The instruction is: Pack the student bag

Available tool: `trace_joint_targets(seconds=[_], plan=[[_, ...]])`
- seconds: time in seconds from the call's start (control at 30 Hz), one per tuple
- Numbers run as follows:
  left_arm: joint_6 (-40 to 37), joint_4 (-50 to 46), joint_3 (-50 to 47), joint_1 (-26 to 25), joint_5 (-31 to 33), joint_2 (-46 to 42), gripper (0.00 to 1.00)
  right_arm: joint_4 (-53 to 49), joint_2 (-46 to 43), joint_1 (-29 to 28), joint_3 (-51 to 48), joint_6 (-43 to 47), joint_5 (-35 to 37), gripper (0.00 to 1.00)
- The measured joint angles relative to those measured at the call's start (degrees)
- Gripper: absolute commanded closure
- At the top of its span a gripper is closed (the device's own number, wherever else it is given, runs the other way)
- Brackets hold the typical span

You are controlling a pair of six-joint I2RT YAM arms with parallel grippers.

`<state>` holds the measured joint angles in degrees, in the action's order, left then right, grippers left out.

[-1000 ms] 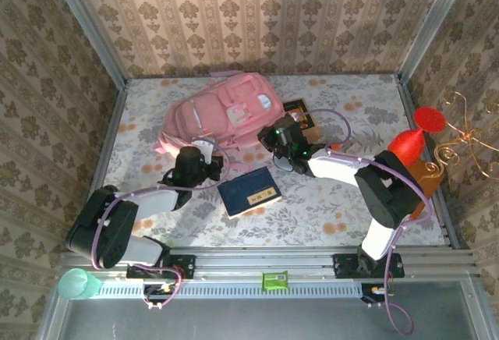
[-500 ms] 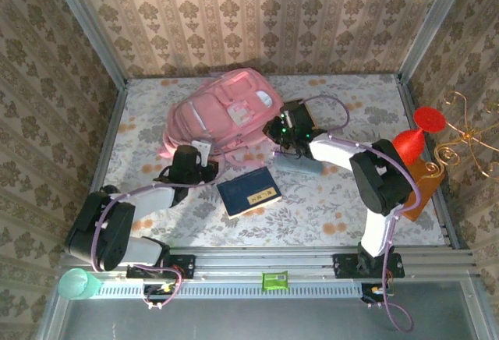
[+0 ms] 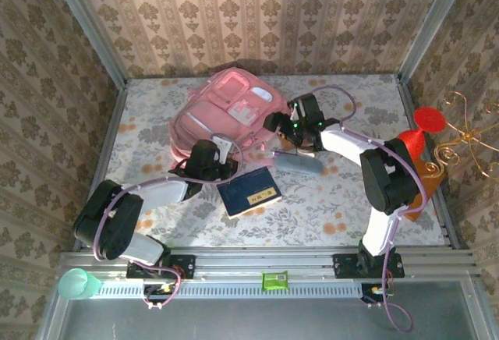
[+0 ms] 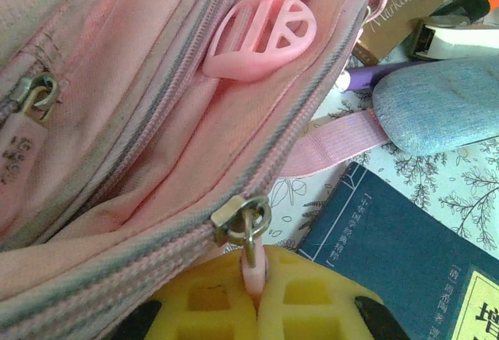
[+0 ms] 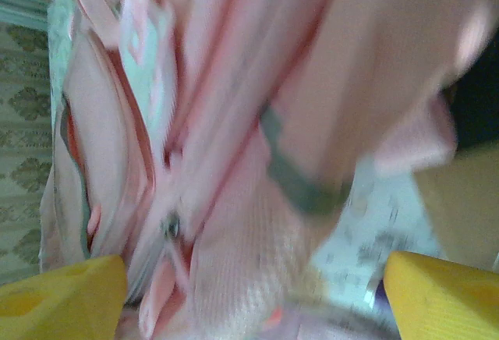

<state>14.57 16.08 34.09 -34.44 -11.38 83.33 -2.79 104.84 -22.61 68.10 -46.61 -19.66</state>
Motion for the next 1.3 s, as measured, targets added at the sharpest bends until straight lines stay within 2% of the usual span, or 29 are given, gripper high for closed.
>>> trace_joint_targets(seconds=[0.17,0.3,0.37,0.5,0.6,0.7,0.87,1.13,1.3], plan=[[0.0,0.0,0.1,-0.4,0.0,1.1,1.00,2.7,0.6,-6.0,-2.1,-4.3,-1.7,0.10],[0.0,0.0,0.1,-0.9,0.2,1.3,1.00,7.6,4.0,-9.6,-0.7,-9.2,-2.0,0.22],[0.0,0.0,0.1,-1.0,0.5,1.3,1.00,8.9,5.9,-10.2,0.0,-11.3,-1.7,0.32],[-0.1,-0.2,0.1,-1.2,1.1,1.3,1.00,8.6,7.8,-10.1,0.7,-13.9,1.1,0.63],[-0.3,-0.7,0.1,-1.2,2.1,1.2,1.00,8.9,7.8,-10.1,0.8,-14.3,2.6,0.82],[-0.8,-2.3,0.1,-1.1,2.8,0.6,1.00,8.9,7.7,-10.0,0.8,-14.2,3.4,0.94],[-1.4,-5.1,-1.0,1.2,3.0,-3.0,1.00,8.0,6.5,-9.2,0.7,-13.1,3.6,0.95],[-2.7,-10.1,-3.5,7.5,3.7,-8.8,1.00,4.0,5.1,-4.5,0.9,-8.5,1.8,0.96],[-2.9,-11.0,-3.5,9.0,2.6,-9.1,1.00,-3.8,6.4,-2.6,7.4,-2.8,-1.4,0.94]])
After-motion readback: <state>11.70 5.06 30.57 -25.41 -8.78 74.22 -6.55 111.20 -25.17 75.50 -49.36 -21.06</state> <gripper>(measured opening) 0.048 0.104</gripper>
